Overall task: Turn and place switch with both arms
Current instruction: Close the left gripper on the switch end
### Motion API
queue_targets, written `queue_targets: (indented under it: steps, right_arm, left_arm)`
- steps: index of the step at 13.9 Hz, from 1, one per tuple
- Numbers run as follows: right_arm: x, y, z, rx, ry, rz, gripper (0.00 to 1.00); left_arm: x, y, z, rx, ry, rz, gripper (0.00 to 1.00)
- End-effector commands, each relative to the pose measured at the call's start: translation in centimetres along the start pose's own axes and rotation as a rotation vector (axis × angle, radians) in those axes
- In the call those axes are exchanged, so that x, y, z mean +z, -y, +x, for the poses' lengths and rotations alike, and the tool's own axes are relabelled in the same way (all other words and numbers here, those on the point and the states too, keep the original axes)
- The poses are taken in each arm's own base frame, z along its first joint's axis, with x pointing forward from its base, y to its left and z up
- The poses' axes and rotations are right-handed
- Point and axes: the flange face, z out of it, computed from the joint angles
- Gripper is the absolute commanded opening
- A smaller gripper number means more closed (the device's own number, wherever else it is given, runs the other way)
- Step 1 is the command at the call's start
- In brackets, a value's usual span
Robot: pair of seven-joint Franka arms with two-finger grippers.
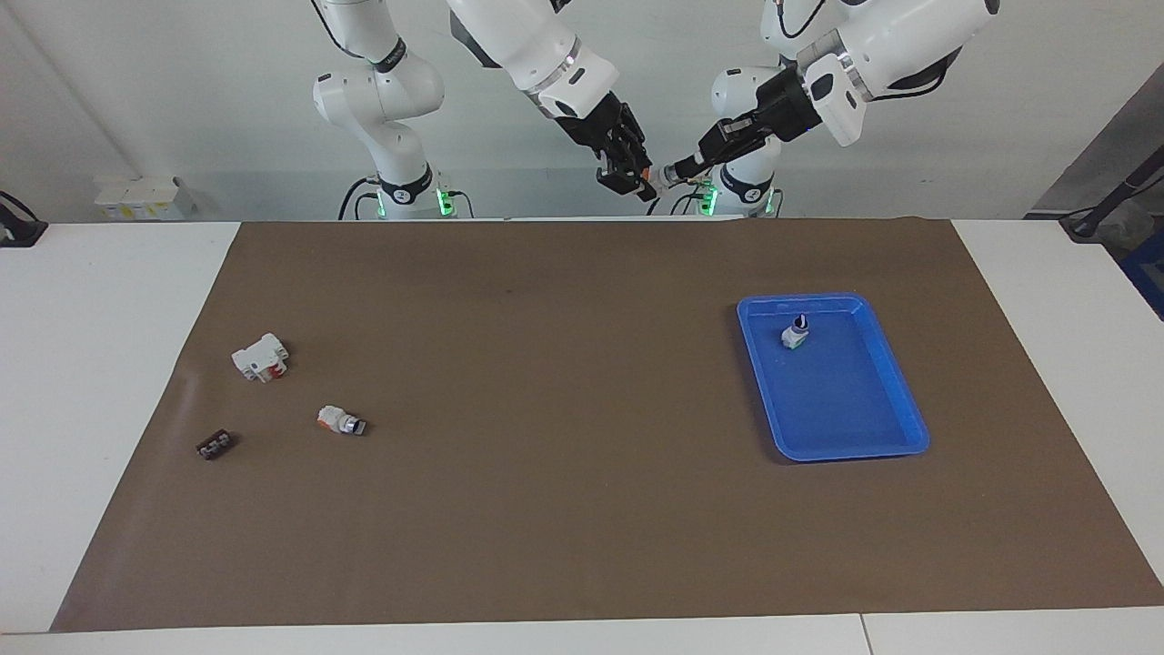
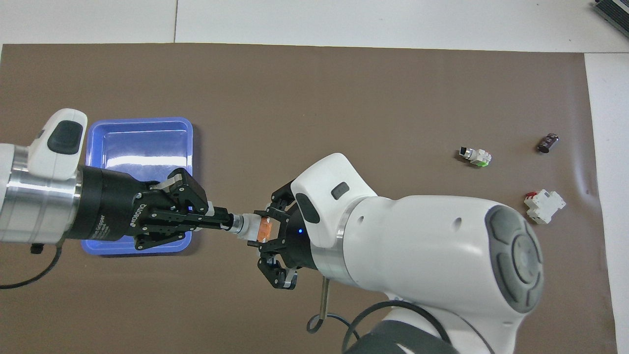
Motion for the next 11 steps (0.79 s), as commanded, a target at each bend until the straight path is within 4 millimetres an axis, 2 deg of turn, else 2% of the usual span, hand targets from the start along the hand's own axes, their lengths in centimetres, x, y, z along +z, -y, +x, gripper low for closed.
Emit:
queue_targets:
  steps: [1,7,11]
  right_arm:
    - [-0.1,0.1,0.0,0.023,-0.022,-0.008,0.00]
    - [0.0,0.1,0.0,0.025,-0.020,-0.006,0.00]
    - [-0.1,0.1,0.0,0.023,-0.020,-0.007,0.00]
  left_arm:
    - [0.7,0.7,-1.7,0.208,0.055,0.031,0.00]
    - [-0.3,1.5,-2.8,0.610,0.046,0.099,0.00]
    - [-0.5,1.5,-3.6,0.752,0.041,0.113,0.00]
